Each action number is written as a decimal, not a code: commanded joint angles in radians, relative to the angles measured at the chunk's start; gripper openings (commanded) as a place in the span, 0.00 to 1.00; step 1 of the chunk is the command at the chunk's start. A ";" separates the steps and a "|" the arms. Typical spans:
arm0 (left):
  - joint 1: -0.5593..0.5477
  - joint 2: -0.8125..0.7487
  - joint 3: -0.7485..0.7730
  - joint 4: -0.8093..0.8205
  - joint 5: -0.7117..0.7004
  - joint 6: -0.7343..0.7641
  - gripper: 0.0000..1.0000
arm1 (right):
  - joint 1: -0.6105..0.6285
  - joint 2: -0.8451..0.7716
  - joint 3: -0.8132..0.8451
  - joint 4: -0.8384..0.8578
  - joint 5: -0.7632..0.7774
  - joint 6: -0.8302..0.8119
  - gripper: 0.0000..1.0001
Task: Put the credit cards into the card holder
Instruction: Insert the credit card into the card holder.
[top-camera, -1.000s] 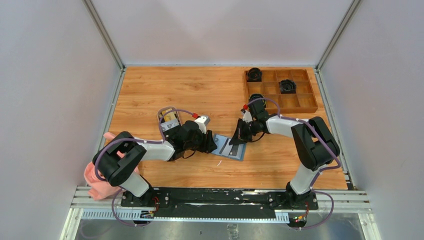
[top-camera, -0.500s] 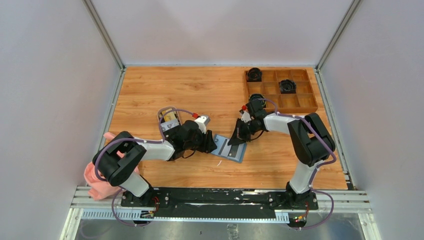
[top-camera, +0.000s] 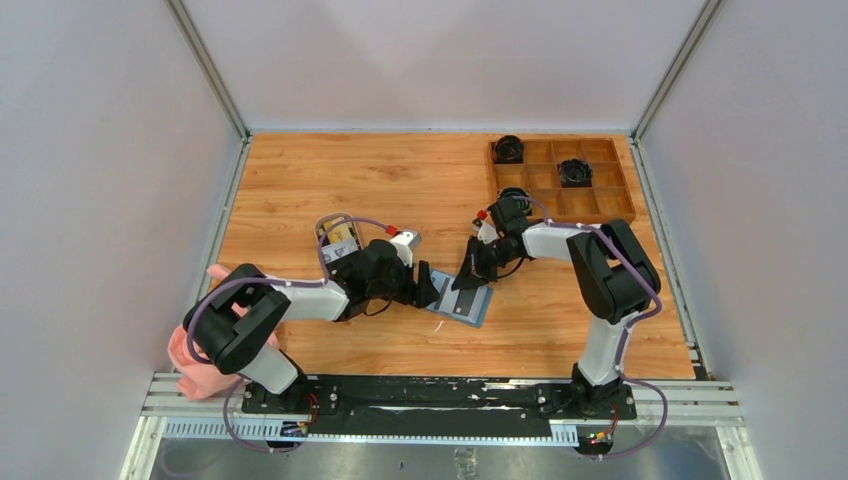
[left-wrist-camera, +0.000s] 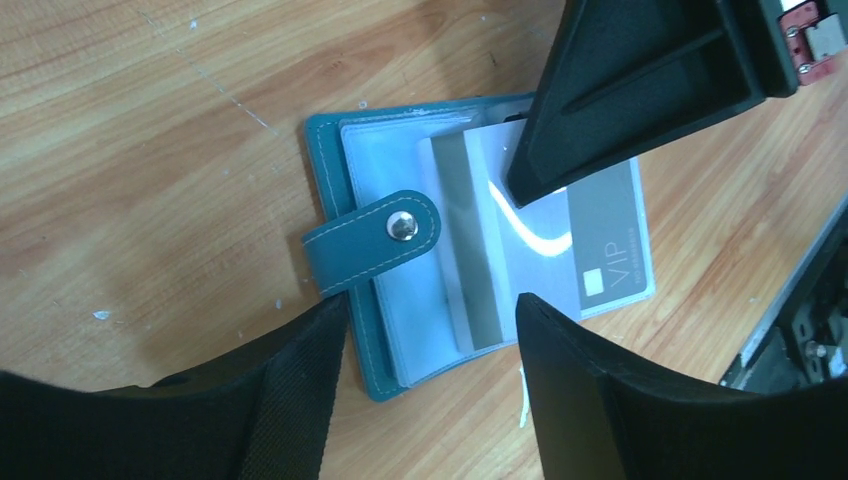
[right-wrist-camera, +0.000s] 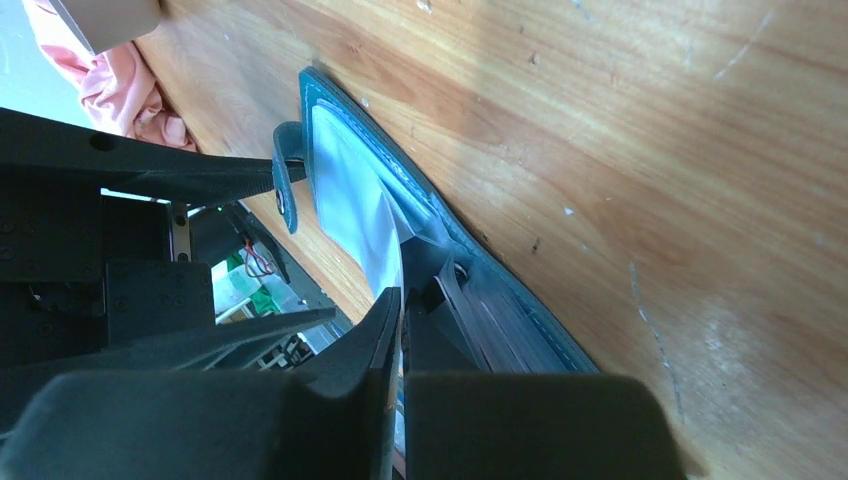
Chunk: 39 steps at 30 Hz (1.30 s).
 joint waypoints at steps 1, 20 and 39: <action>0.006 -0.027 -0.005 -0.037 0.036 -0.018 0.72 | 0.000 0.038 0.004 -0.012 0.027 -0.029 0.05; -0.144 0.054 0.116 -0.205 -0.221 -0.110 1.00 | 0.000 0.036 0.000 -0.007 0.031 -0.031 0.07; -0.229 0.191 0.286 -0.460 -0.365 -0.087 1.00 | -0.001 0.032 -0.004 -0.006 0.033 -0.026 0.10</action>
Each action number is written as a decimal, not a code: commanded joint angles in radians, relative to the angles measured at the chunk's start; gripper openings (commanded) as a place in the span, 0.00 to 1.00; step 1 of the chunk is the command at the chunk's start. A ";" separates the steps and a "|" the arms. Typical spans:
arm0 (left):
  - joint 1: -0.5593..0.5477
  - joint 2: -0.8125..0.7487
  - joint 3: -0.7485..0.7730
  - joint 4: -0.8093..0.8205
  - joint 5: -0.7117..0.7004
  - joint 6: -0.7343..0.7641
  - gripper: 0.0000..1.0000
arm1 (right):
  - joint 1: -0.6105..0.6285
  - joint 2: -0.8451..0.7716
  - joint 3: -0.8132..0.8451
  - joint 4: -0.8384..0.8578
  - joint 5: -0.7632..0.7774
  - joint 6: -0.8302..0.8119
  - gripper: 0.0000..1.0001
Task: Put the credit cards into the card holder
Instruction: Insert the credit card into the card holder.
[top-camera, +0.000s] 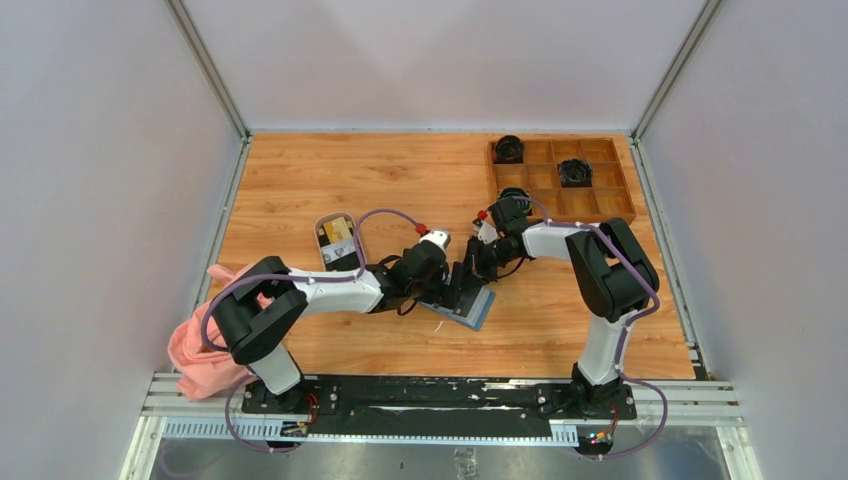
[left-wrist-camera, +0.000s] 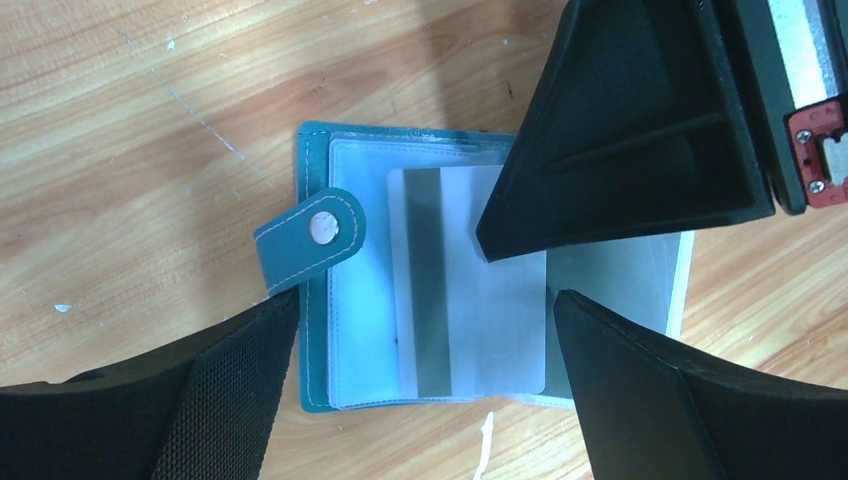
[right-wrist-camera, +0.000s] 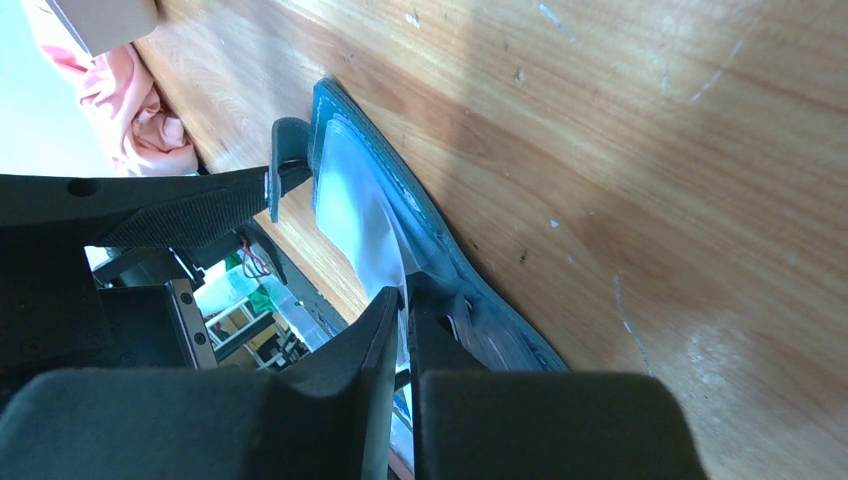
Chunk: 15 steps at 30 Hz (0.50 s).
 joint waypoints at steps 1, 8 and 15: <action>-0.015 0.095 0.014 -0.109 0.003 0.000 1.00 | 0.005 0.015 -0.005 -0.025 0.048 -0.015 0.10; -0.017 0.106 0.003 -0.136 -0.039 -0.003 0.98 | 0.005 0.003 -0.008 -0.025 0.045 -0.023 0.15; -0.017 0.105 -0.004 -0.150 -0.061 -0.005 0.84 | 0.001 -0.024 -0.015 -0.025 0.048 -0.036 0.20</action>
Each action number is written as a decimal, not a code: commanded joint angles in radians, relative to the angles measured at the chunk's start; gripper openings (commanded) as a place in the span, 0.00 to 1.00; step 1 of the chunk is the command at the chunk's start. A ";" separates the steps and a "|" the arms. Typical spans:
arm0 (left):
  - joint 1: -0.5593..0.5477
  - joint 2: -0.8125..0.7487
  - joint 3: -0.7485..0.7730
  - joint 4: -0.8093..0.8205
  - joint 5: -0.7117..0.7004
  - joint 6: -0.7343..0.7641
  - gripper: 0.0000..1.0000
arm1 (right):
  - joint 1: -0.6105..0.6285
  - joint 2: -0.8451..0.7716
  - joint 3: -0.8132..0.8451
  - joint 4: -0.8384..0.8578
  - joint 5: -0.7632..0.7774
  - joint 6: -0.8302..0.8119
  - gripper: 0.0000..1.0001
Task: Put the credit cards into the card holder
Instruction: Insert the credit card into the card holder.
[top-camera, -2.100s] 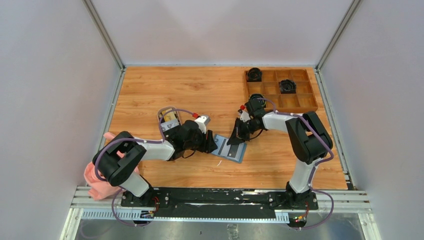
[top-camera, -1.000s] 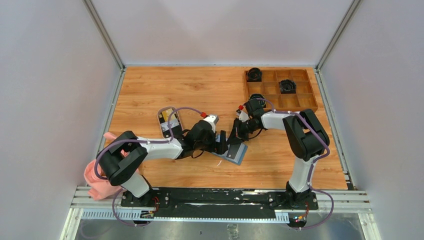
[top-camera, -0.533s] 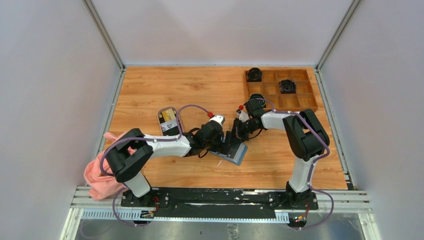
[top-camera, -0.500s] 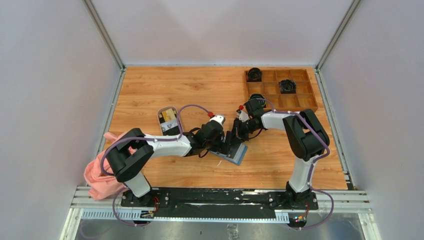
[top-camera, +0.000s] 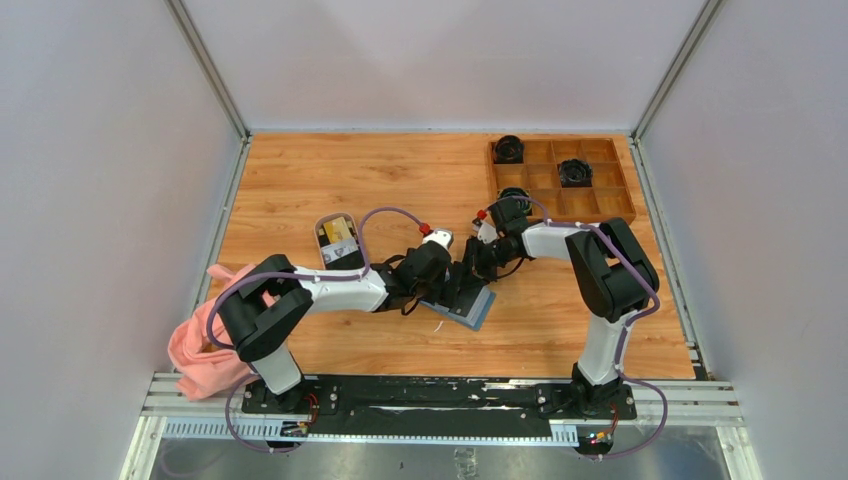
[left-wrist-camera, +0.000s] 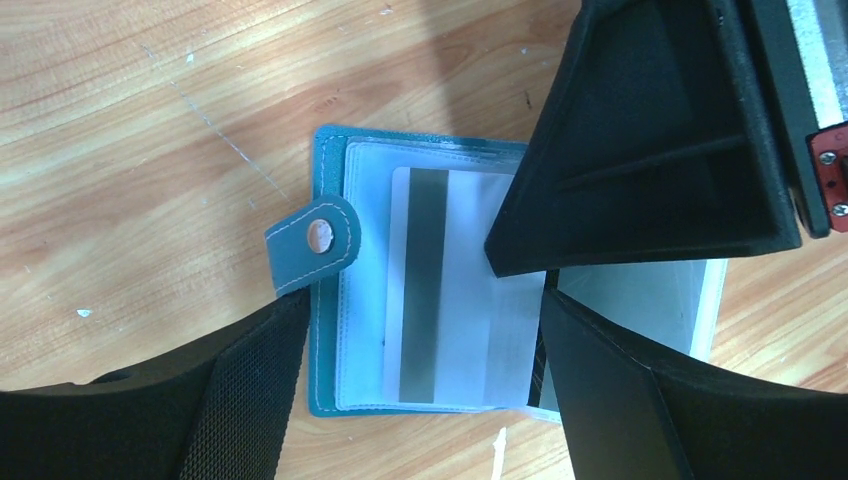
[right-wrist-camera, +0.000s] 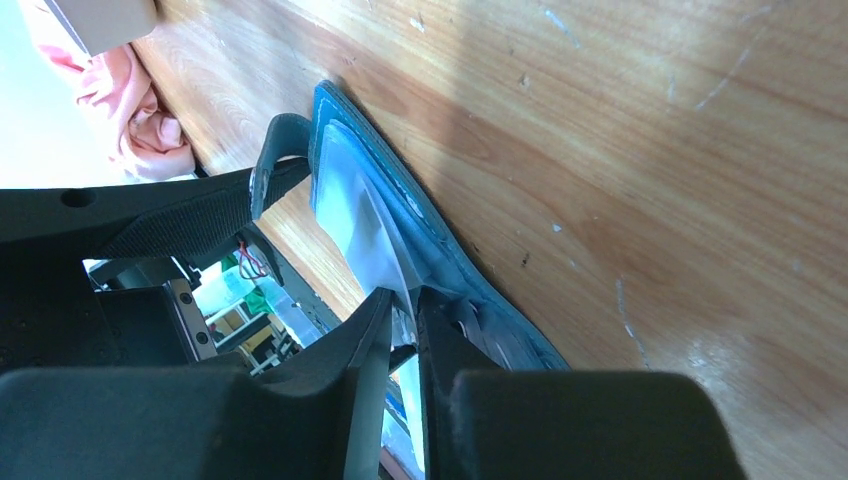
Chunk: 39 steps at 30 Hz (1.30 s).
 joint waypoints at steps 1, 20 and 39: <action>-0.002 0.070 -0.048 -0.108 -0.003 -0.022 0.83 | 0.001 -0.027 -0.017 -0.026 0.042 -0.033 0.20; 0.009 0.071 -0.062 -0.103 -0.012 -0.037 0.71 | -0.017 -0.162 -0.022 -0.071 0.103 -0.131 0.36; 0.013 -0.402 -0.198 -0.105 -0.068 0.093 1.00 | -0.049 -0.436 0.064 -0.520 -0.242 -1.293 0.35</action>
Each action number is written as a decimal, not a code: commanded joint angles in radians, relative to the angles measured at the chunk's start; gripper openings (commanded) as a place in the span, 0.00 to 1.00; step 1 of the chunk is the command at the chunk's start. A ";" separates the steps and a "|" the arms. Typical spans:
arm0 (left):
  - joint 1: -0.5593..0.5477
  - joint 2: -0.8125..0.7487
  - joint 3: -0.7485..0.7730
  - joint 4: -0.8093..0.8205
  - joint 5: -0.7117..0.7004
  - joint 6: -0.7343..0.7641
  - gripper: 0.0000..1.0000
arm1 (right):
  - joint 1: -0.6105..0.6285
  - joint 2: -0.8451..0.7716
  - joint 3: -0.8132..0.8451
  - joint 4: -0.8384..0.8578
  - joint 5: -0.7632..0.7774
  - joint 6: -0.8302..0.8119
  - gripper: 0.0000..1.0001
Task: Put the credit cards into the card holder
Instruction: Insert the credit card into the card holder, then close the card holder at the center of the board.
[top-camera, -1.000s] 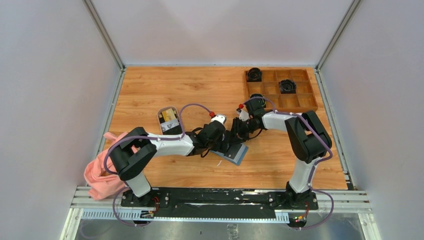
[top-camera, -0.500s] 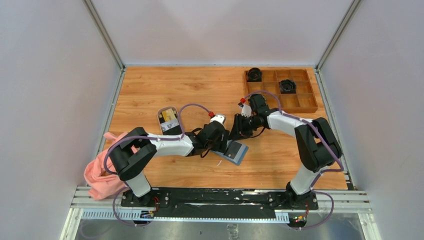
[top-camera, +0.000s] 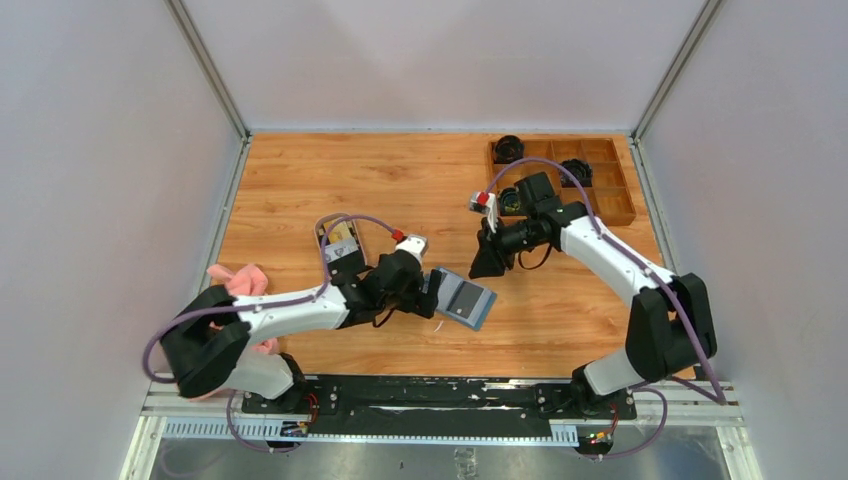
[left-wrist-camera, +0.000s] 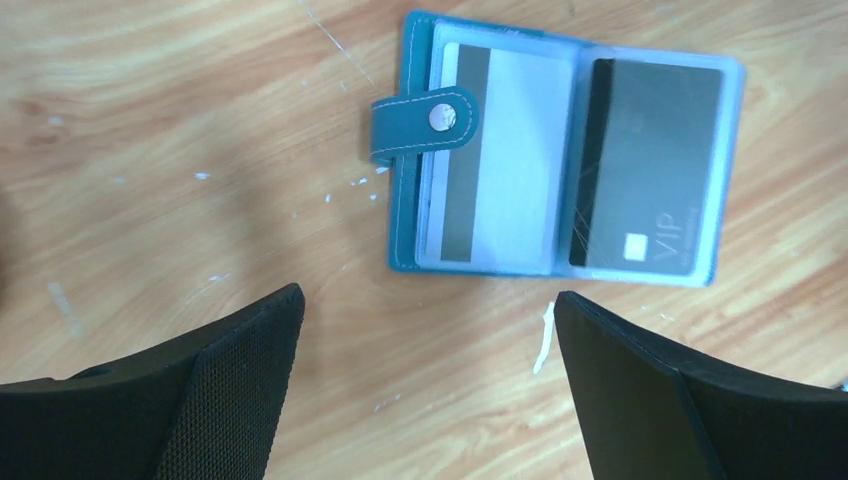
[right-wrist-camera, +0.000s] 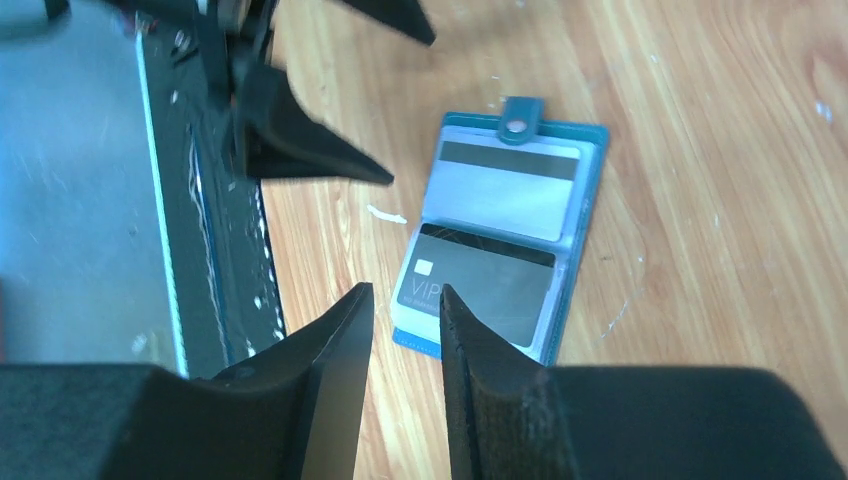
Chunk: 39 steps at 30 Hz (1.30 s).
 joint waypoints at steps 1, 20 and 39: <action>0.003 -0.203 -0.042 -0.040 -0.067 0.104 1.00 | -0.010 -0.095 -0.064 -0.160 -0.128 -0.385 0.35; 0.171 -0.465 -0.271 0.248 0.362 0.079 0.91 | -0.008 -0.070 -0.266 -0.290 0.010 -1.211 0.22; 0.079 0.156 0.164 0.018 0.021 0.251 0.86 | -0.007 -0.045 -0.248 -0.277 0.006 -1.147 0.19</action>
